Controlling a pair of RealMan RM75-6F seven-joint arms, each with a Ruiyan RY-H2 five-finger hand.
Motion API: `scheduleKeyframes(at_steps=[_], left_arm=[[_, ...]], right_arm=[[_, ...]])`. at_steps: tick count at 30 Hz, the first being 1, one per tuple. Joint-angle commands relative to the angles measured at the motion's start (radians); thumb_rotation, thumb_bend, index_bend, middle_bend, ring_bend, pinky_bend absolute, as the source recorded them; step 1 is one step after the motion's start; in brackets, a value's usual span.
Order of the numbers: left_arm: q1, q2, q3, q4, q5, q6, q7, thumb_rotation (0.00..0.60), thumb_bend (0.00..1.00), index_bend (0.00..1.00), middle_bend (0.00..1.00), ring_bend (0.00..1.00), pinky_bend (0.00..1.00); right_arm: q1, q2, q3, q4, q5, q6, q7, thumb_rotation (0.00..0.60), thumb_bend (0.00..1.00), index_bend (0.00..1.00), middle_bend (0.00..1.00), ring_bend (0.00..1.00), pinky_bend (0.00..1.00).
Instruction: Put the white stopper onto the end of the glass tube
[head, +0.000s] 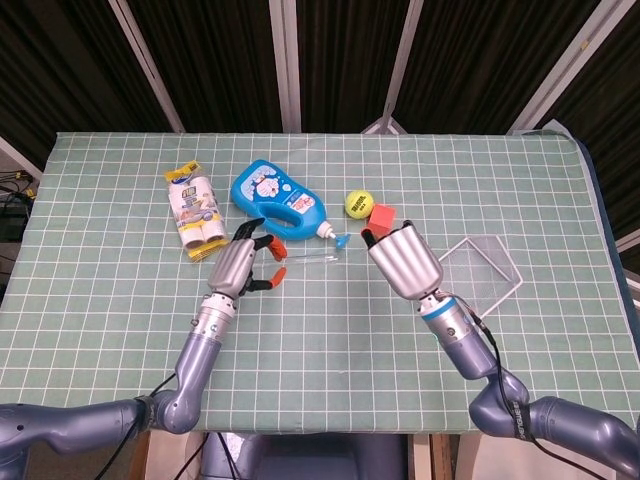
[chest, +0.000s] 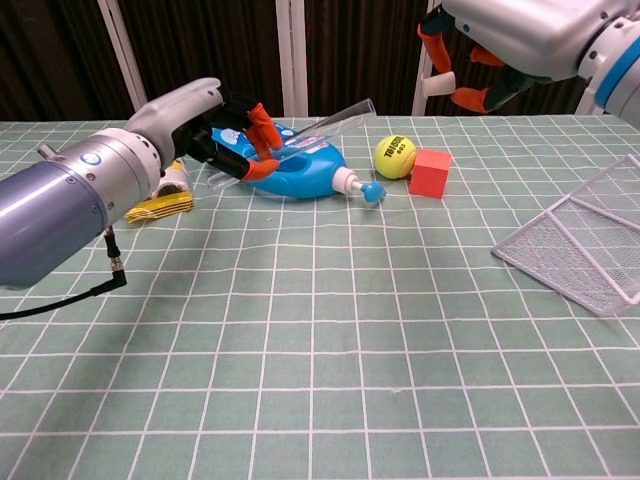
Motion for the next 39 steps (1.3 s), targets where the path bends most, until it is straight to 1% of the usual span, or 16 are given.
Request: scheduleKeyframes(at_steps=[1,8,14,21,39], left_arm=[[-0.003,-0.005,-0.001,0.001,-0.006,0.002,0.007,0.6,0.76,0.53,0.49,0.08,0.0],[-0.012,-0.023,-0.013,0.004,-0.018,0.015,0.021,0.6,0.76,0.53,0.49,0.08,0.0],[-0.011,-0.063,-0.027,0.008,-0.031,0.065,0.035,0.6,0.76,0.53,0.49,0.08,0.0],[-0.006,-0.093,-0.036,0.015,-0.039,0.095,0.037,0.6,0.76,0.52,0.49,0.08,0.0],[-0.013,-0.111,-0.047,0.024,-0.045,0.092,0.051,0.6,0.76,0.53,0.49,0.08,0.0]], right_arm=[[0.008,-0.006,0.0,0.013,-0.007,0.004,0.001,0.6,0.42,0.63,0.97,1.0,0.91],[0.017,-0.017,-0.015,0.033,-0.031,0.022,0.01,0.6,0.42,0.63,0.97,1.0,0.91],[0.019,-0.043,-0.03,0.07,-0.059,0.057,0.006,0.6,0.42,0.63,0.97,1.0,0.91],[0.018,-0.066,-0.036,0.088,-0.055,0.072,0.01,0.6,0.42,0.63,0.97,1.0,0.91],[0.027,-0.091,-0.034,0.084,-0.036,0.08,-0.004,0.6,0.43,0.63,0.97,1.0,0.91]])
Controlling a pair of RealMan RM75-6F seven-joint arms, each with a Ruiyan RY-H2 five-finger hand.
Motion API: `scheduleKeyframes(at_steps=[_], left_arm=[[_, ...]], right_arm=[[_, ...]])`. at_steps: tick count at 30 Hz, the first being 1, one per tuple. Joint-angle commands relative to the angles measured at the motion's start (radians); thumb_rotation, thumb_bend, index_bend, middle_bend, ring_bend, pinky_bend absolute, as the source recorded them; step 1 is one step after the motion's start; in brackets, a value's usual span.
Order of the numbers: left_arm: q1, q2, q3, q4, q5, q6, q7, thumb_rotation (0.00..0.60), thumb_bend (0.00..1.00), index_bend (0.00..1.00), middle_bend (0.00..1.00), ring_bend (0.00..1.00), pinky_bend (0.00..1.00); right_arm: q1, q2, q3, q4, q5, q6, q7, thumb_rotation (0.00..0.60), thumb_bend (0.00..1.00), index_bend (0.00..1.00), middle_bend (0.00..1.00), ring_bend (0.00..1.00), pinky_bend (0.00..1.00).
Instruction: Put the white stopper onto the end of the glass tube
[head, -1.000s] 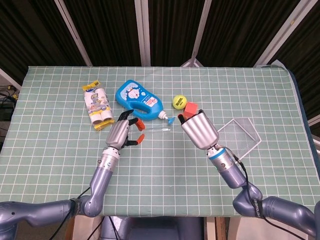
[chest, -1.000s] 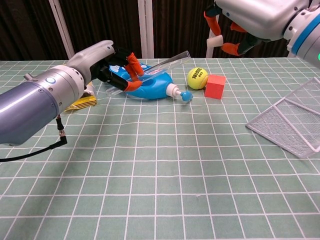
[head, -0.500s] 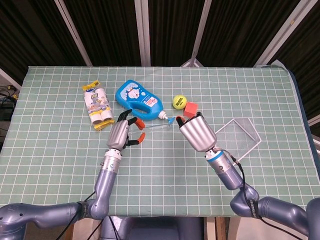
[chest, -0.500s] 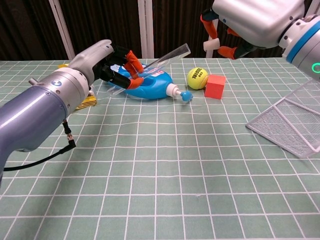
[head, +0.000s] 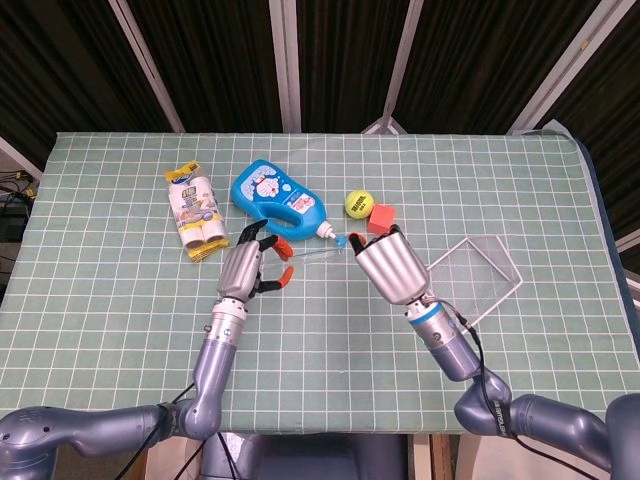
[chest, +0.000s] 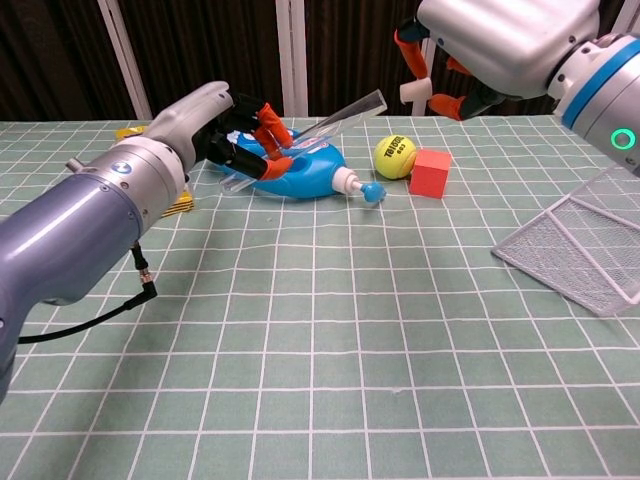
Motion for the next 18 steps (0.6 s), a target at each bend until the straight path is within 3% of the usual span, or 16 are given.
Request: scheduleKeyframes(at_steps=[1,18], left_arm=[[0.0,-0.002,-0.002,0.001,-0.001,0.001,0.0,0.6,0.76,0.53,0.49,0.08,0.0],[-0.005,-0.015,-0.012,0.004,-0.008,0.0,0.008,0.6,0.76,0.53,0.49,0.08,0.0]], right_arm=[[0.001,-0.002,0.0,0.0,0.001,0.001,0.0,0.6,0.43,0.63,0.97,1.0,0.91],[0.005,-0.022,-0.007,0.0,0.006,0.006,-0.011,0.6,0.43,0.63,0.97,1.0,0.91]])
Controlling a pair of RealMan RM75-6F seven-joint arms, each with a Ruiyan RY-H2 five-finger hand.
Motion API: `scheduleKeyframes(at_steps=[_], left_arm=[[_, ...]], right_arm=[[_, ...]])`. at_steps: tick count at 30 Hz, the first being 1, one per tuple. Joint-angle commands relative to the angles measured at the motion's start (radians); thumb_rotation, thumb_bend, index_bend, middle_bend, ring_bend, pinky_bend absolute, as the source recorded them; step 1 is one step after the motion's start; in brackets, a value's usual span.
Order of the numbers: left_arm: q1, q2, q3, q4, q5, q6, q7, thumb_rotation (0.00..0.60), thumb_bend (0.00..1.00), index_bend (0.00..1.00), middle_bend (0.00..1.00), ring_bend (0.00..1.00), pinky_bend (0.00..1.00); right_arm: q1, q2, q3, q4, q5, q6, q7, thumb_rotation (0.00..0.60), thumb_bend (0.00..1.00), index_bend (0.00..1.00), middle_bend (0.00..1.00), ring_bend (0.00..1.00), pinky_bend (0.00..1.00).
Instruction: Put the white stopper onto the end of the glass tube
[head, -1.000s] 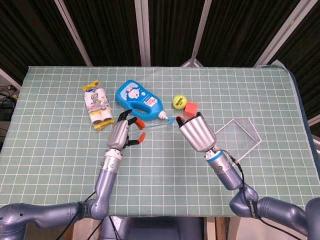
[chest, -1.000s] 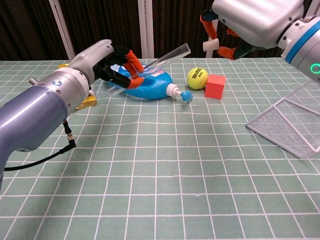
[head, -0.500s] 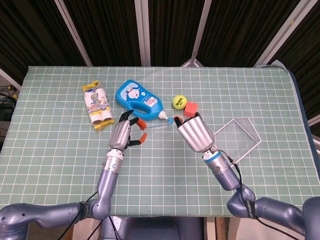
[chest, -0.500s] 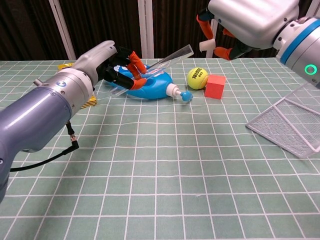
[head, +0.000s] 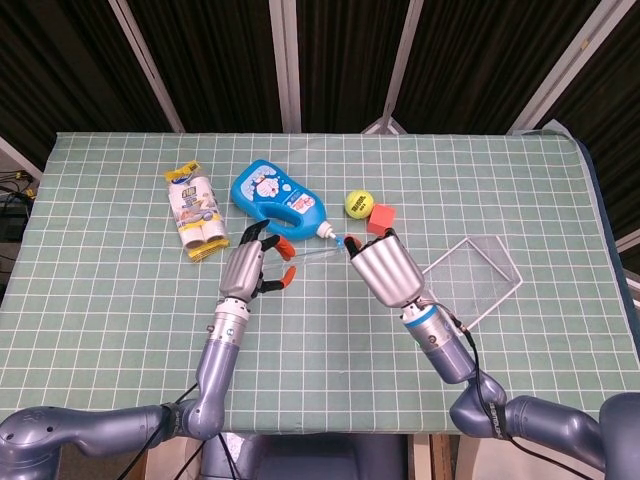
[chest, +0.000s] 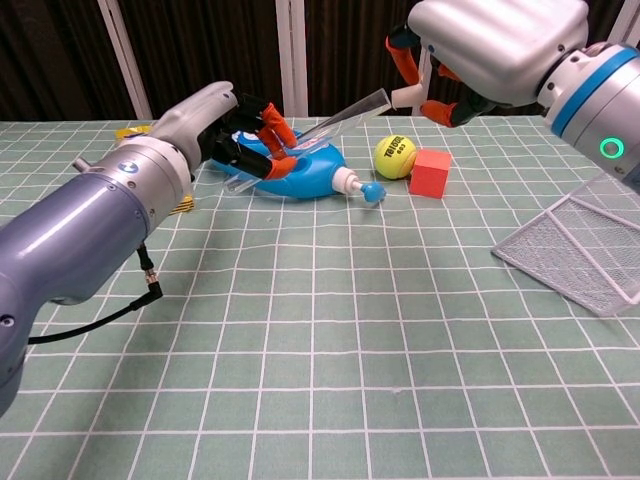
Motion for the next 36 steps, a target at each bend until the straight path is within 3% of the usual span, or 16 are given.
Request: scheduleKeyframes(at_steps=[1,36], left_arm=[[0.0,-0.001,0.0,0.001,0.0,-0.001,0.001,0.6,0.76,0.53,0.49,0.08,0.0],[-0.003,-0.026,-0.008,0.011,-0.016,-0.011,-0.007,0.6,0.76,0.52,0.49,0.08,0.0]], right_arm=[[0.001,-0.001,0.001,0.001,0.001,0.0,-0.002,0.6,0.44,0.63,0.97,1.0,0.91],[0.008,-0.023,-0.011,0.003,0.01,0.0,-0.032,0.6,0.44,0.63,0.97,1.0,0.91]])
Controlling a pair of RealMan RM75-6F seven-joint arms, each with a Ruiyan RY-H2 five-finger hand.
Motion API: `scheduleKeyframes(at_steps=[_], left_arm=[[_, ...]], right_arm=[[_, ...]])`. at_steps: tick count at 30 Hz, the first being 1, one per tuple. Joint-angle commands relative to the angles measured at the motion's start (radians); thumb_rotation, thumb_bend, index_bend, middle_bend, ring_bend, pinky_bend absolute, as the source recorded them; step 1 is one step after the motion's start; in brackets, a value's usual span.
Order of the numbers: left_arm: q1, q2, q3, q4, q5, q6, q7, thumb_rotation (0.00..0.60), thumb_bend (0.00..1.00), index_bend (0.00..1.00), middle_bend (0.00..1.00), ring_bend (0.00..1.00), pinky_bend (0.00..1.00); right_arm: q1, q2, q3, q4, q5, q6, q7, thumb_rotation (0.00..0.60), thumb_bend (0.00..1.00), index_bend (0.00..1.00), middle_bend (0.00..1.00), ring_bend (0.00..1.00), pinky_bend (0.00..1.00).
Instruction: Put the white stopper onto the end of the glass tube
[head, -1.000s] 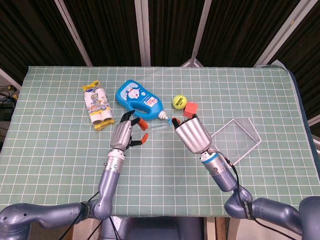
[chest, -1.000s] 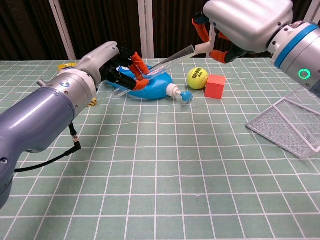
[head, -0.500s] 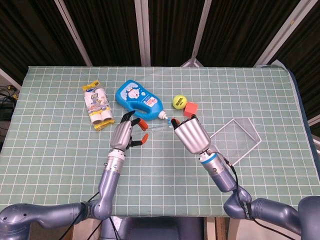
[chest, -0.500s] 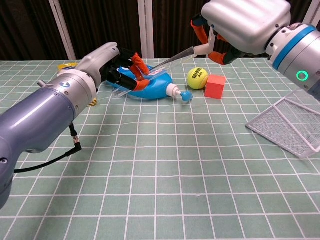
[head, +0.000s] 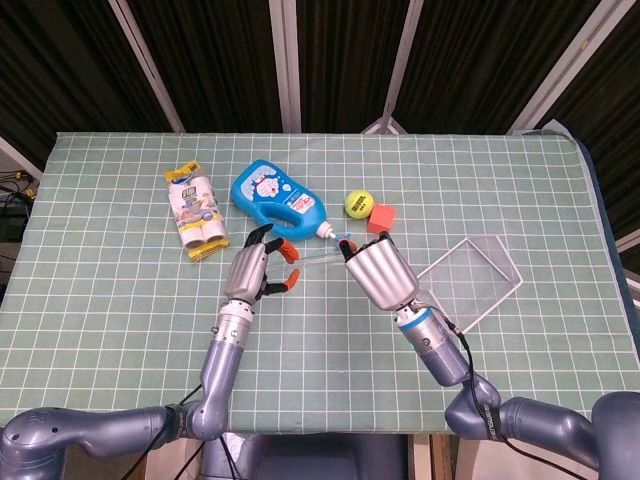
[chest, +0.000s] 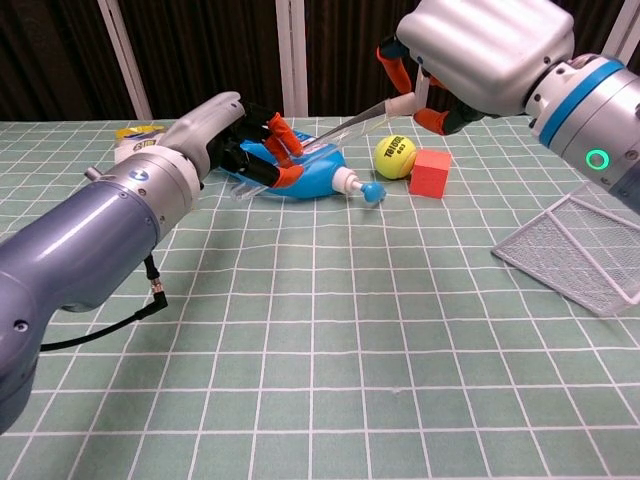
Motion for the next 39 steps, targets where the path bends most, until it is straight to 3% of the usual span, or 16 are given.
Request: scheduleKeyframes(at_steps=[1,39], left_arm=[[0.0,-0.002,-0.001,-0.001,-0.001,0.002,0.001,0.6,0.76,0.52,0.49,0.08,0.0],[-0.01,-0.028,-0.026,-0.017,-0.035,0.007,0.017,0.6,0.76,0.52,0.49,0.08,0.0]], right_arm=[[0.001,0.001,-0.001,0.004,-0.002,0.0,-0.004,0.6,0.44,0.63,0.97,1.0,0.91],[0.003,-0.023,-0.018,0.018,-0.018,0.003,0.002,0.6,0.44,0.63,0.97,1.0,0.91]])
